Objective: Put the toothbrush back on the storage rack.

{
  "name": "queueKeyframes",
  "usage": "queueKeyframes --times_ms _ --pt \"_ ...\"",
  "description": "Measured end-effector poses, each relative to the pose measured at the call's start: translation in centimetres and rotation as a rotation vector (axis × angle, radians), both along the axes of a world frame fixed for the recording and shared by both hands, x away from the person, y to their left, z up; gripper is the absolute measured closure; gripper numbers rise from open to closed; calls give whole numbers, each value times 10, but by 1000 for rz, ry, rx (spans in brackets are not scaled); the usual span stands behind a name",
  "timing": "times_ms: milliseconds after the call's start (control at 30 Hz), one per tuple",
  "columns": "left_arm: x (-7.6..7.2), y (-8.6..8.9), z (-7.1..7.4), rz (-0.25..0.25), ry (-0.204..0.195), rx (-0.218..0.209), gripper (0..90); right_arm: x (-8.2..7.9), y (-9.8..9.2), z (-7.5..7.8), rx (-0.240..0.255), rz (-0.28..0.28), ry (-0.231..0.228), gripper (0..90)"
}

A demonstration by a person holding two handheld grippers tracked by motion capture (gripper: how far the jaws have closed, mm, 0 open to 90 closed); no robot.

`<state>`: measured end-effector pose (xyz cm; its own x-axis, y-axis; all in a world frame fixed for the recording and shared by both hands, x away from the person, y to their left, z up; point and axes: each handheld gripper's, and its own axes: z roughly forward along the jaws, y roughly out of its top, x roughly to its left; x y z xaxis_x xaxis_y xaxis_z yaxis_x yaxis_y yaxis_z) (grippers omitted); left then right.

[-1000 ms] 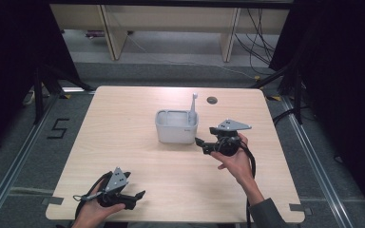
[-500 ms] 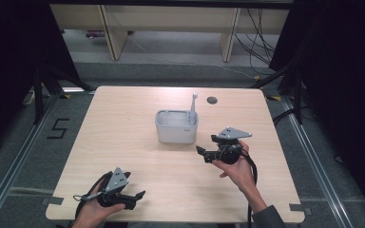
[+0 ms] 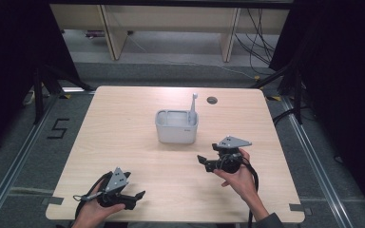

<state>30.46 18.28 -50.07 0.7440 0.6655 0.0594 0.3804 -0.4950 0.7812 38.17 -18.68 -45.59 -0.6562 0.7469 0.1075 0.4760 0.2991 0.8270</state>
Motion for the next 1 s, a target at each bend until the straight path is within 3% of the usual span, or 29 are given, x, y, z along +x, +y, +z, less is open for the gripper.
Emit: queueKeyframes --times_ms 67,167,300,367,400,500,533,600,633,667,700,733,800,833,1000 --pt "0 0 0 -1 -2 1 154 0 -3 -1 -22 24 -16 243" --pt "1 0 0 1 -3 4 154 -5 -2 -4 -10 13 14 240" --pt "0 0 0 1 0 -1 154 -8 -3 -7 -16 29 -10 237" --pt "0 0 0 0 -1 0 154 -10 -2 -9 -7 37 2 237" --pt "0 0 0 0 0 -1 154 -11 -4 -9 -28 37 -3 237" --pt "0 0 0 0 1 -1 154 -17 -2 -12 -5 29 24 235" --pt "0 0 0 -1 -2 0 154 -17 -4 -12 -36 34 1 233" --pt "0 0 0 -2 -1 1 154 -21 -3 -15 -17 22 37 225" --pt "0 0 0 -1 0 0 154 -21 -6 -15 -38 36 9 225" --pt "0 0 0 1 -2 3 154 -24 -5 -15 -21 24 44 223" --pt "1 0 0 -1 -4 5 154 -25 -5 -16 -12 25 41 219" --pt "0 0 0 -2 -2 2 154 -24 -7 -17 -38 42 14 218" --pt "0 0 0 -1 0 0 154 -28 -7 -18 -15 22 48 215" --pt "0 0 0 -2 -1 1 154 -28 -9 -19 -46 40 27 209" --pt "0 0 0 1 0 -1 154 -33 -10 -22 -46 37 51 190"
